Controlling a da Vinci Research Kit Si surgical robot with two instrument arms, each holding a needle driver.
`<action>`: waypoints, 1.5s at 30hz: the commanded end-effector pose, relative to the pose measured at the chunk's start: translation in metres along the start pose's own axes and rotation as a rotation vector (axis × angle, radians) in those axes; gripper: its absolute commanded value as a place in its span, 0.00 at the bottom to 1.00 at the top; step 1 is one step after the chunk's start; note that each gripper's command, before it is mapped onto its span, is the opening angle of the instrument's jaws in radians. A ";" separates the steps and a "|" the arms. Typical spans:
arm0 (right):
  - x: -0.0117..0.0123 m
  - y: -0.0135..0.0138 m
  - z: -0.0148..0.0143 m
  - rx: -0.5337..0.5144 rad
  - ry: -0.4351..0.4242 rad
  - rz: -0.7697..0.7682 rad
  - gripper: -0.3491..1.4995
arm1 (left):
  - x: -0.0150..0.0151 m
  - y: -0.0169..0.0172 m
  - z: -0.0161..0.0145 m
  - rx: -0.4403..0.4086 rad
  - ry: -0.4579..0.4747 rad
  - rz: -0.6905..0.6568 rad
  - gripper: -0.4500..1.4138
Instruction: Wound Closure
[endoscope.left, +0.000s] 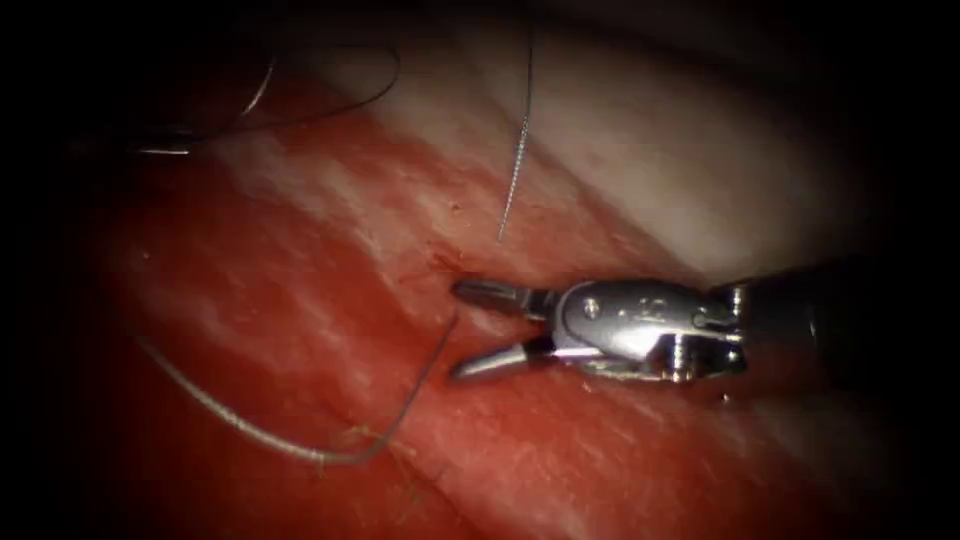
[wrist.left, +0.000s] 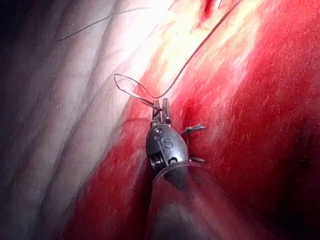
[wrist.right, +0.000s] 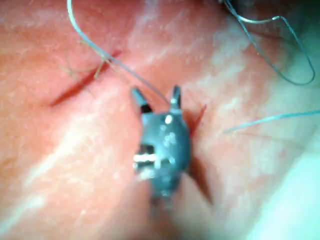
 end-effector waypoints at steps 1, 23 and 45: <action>-0.0013 0.0002 0.0013 0.000 0.000 -0.019 0.78 | -0.0006 0.0001 0.0008 -0.004 -0.001 0.001 0.00; -0.0008 -0.0046 -0.0002 0.112 -0.016 -0.073 0.00 | -0.0006 0.0002 0.0012 -0.010 -0.003 0.002 0.00; 0.0039 -0.0175 -0.0005 0.227 -0.021 -0.135 0.00 | -0.0005 0.0003 0.0008 -0.014 -0.003 0.001 0.00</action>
